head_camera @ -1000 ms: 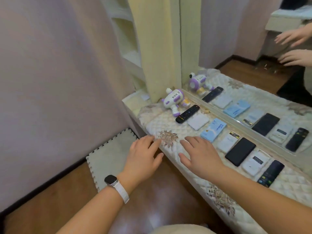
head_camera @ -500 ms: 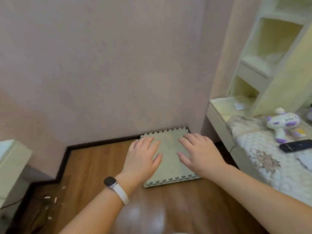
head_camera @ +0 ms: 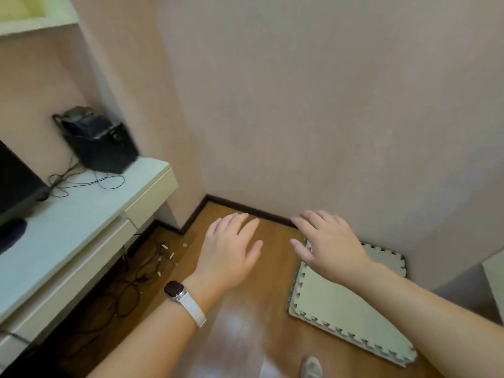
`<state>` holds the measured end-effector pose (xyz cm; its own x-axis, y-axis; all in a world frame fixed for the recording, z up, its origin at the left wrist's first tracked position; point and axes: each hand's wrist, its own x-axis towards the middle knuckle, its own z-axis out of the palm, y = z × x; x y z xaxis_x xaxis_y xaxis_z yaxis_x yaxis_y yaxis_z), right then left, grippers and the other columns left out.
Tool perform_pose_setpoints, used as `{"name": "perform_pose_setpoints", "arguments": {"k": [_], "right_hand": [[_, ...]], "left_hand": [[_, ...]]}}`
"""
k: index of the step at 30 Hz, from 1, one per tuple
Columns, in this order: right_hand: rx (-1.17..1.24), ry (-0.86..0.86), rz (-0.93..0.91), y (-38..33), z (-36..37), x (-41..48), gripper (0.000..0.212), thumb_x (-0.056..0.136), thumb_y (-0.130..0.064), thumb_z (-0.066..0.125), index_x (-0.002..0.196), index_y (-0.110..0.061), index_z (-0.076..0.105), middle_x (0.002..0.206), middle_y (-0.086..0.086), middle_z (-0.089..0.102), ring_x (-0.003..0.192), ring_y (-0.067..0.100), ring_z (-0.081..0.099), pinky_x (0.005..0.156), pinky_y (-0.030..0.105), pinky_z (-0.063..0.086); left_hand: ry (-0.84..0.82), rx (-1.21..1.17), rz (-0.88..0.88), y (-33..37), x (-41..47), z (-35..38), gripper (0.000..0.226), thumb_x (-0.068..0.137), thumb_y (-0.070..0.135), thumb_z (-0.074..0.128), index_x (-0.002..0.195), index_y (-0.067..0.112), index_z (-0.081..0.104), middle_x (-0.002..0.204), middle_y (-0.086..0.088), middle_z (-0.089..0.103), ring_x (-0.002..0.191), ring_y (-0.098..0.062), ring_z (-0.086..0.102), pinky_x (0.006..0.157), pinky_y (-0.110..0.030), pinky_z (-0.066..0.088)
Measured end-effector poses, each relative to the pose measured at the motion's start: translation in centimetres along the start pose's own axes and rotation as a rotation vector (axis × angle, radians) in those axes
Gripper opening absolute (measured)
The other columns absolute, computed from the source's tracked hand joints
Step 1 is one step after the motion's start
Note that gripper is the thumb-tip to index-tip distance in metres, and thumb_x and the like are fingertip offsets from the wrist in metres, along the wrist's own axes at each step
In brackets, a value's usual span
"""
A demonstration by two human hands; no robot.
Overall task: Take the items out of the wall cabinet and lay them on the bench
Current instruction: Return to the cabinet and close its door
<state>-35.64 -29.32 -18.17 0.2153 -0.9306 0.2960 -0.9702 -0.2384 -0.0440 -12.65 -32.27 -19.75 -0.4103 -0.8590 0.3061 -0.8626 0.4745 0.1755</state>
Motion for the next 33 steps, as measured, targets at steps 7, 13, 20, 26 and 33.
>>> {"name": "perform_pose_setpoints", "arguments": {"k": [7,13,20,26,33], "right_hand": [[0.078,0.014,-0.205,-0.9,3.7,10.2,0.049,0.089,-0.051,0.045,0.12,-0.018,0.063,0.121,0.002,0.063,0.112,0.025,0.058,0.088,0.038,0.047],[0.165,0.05,-0.336,-0.3,4.8,19.9,0.049,0.088,-0.051,0.043,0.118,-0.018,0.064,0.119,0.004,0.064,0.109,0.027,0.059,0.086,0.039,0.048],[0.251,0.103,-0.47,1.5,5.0,30.3,0.05,0.088,-0.051,0.045,0.119,-0.018,0.065,0.12,0.005,0.065,0.11,0.027,0.058,0.087,0.039,0.047],[0.333,0.113,-0.544,0.1,4.8,36.1,0.051,0.09,-0.05,0.04,0.12,-0.017,0.064,0.122,0.005,0.064,0.113,0.027,0.057,0.089,0.04,0.047],[0.354,0.101,-0.608,-3.4,4.8,42.7,0.054,0.09,-0.05,0.037,0.124,-0.017,0.062,0.125,0.005,0.062,0.117,0.027,0.055,0.092,0.042,0.045]], "left_hand": [[0.031,0.143,-0.207,-5.6,2.9,-1.4,0.045,0.092,0.046,0.052,0.133,0.026,0.055,0.137,0.0,0.055,0.129,-0.02,0.048,0.109,-0.04,0.029],[0.058,0.253,-0.344,-8.4,9.2,-3.3,0.046,0.093,0.047,0.047,0.134,0.027,0.053,0.137,0.0,0.054,0.128,-0.02,0.046,0.108,-0.04,0.031],[0.146,0.342,-0.464,-10.3,15.6,-4.5,0.046,0.091,0.047,0.048,0.13,0.025,0.056,0.133,-0.001,0.057,0.124,-0.021,0.048,0.104,-0.04,0.036],[0.172,0.384,-0.581,-13.0,17.6,-6.2,0.048,0.092,0.048,0.049,0.134,0.025,0.053,0.136,0.0,0.055,0.127,-0.022,0.046,0.106,-0.041,0.035],[0.195,0.434,-0.607,-19.1,20.1,-8.1,0.049,0.093,0.049,0.044,0.133,0.024,0.054,0.134,0.0,0.056,0.126,-0.023,0.047,0.103,-0.04,0.036]]}}
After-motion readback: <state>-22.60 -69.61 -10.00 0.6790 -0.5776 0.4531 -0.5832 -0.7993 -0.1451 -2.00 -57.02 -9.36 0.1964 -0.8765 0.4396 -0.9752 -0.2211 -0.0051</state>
